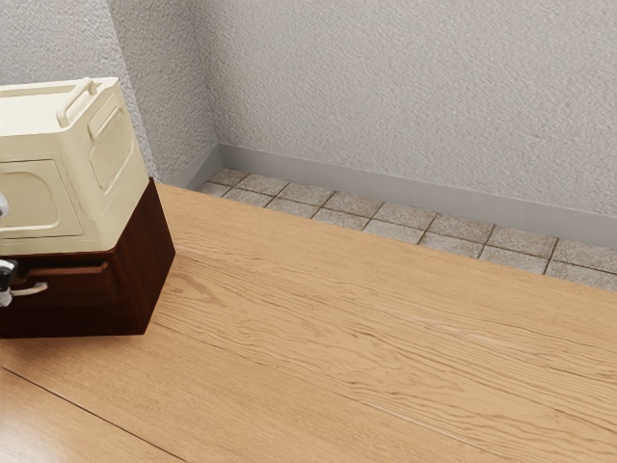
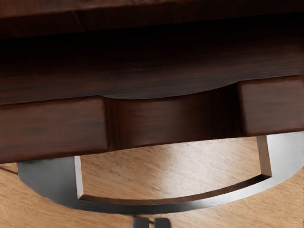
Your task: Push the drawer handle with one arm to close the drawer
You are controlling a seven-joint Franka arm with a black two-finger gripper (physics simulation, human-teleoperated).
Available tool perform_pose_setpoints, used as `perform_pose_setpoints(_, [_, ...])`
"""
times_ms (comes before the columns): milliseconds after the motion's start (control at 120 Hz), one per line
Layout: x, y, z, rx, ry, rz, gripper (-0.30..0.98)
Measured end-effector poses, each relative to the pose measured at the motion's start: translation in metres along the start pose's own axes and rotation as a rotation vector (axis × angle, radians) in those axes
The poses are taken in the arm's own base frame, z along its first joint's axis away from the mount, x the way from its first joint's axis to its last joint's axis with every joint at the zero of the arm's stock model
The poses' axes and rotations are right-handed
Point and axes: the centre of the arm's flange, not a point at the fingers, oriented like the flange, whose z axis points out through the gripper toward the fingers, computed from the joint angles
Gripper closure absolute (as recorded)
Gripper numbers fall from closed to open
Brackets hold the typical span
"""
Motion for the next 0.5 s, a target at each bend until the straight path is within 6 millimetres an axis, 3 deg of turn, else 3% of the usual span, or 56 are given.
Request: perform_pose_setpoints(500, [0.014,-0.014,0.002,-0.005,0.004,0.052,0.79])
